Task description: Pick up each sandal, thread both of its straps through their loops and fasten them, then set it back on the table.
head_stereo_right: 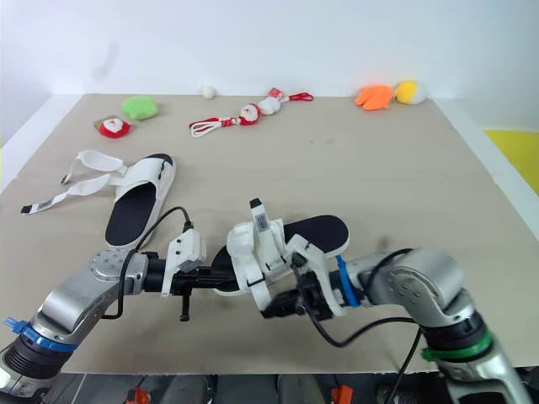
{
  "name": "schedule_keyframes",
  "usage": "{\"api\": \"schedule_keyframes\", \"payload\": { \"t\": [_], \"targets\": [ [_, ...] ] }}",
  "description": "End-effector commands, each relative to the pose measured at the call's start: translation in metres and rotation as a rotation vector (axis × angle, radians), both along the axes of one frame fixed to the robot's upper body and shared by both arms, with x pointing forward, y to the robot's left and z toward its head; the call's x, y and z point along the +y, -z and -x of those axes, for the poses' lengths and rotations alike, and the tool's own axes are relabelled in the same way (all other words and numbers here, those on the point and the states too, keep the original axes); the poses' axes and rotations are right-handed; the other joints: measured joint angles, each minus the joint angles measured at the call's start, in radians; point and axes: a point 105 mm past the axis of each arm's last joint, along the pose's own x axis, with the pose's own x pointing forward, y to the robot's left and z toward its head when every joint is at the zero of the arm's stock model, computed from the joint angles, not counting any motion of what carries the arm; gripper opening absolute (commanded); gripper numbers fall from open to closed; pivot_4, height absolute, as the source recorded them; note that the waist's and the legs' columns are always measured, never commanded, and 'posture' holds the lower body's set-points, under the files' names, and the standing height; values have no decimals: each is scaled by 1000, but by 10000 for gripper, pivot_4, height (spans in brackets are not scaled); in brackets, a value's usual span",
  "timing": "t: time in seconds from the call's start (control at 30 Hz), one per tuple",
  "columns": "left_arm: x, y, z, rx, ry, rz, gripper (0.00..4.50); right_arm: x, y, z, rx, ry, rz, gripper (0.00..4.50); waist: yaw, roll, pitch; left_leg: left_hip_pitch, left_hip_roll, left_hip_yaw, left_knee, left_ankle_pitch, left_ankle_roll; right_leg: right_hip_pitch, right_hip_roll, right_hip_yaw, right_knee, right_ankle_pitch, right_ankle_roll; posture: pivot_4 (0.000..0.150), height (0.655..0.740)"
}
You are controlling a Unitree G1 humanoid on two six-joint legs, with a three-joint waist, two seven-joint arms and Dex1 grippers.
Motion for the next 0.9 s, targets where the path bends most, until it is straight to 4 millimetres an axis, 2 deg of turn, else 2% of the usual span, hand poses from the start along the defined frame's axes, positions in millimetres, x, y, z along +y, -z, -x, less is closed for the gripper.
{"api": "schedule_keyframes", "payload": {
  "t": [0.03, 0.3, 0.4, 0.53, 0.63, 0.67, 0.8, 0.87, 0.9],
  "targets": [
    [4, 8, 1, 24, -20, -28, 0, 0, -2, 13, 23, -67, -11, 683, 0, 0, 0, 0, 0, 0, 0, 0, 0, 0, 0, 0, 0, 0, 0, 1500, 7400],
    [4, 9, 1, 24, -26, -27, 0, -7, 1, 29, 60, -142, 0, 683, 1, 0, 0, 0, 0, 0, 0, -1, -1, 0, 0, 0, 0, -1, 2, 1500, 7400],
    [4, 9, 0, 24, -26, -26, 0, -7, 1, 26, 31, -142, 2, 683, 1, 0, 0, 0, 0, 0, 0, -2, -1, 0, -1, 0, 0, -1, 5, 1500, 7400],
    [4, 9, 0, 23, -26, -26, 0, -7, -1, 14, -124, -144, -23, 683, 1, 0, 0, 0, -1, 0, 0, -3, -3, 0, -1, 0, 0, -1, 7, 1500, 7400],
    [4, 9, 0, 24, -25, -27, 0, -16, -4, 19, -124, -179, -42, 10126, 1, 0, 0, 0, -1, 0, 0, -3, -3, 0, -1, 0, 0, -2, 7, 1500, 7400],
    [4, 10, 0, 24, -25, -27, 0, -22, -4, 19, -147, -194, -27, 15442, 1, 0, 0, 0, -1, 0, 0, -3, -3, 0, -1, 0, 0, -2, 7, 1500, 7400],
    [4, 11, 1, 28, -20, -28, 0, -51, 2, -2, -474, -275, 88, 33712, 1, 0, 0, 1, 0, 0, 1, -3, -3, 1, -1, 0, 0, -3, 4, 1500, 7400],
    [4, 11, 2, 30, -16, -28, 0, -59, -9, -10, -680, -349, 46, 42177, 1, 0, 0, 2, 0, 1, 1, -3, -3, 1, -1, 0, 0, -3, 5, 1500, 7400],
    [3, 11, 2, 31, -14, -28, 0, -60, -17, -13, -812, -400, 10, 44630, 1, -1, 0, 2, 0, 1, 1, -3, -3, 1, -1, 0, 0, -3, 5, 1500, 7400]
  ]
}}
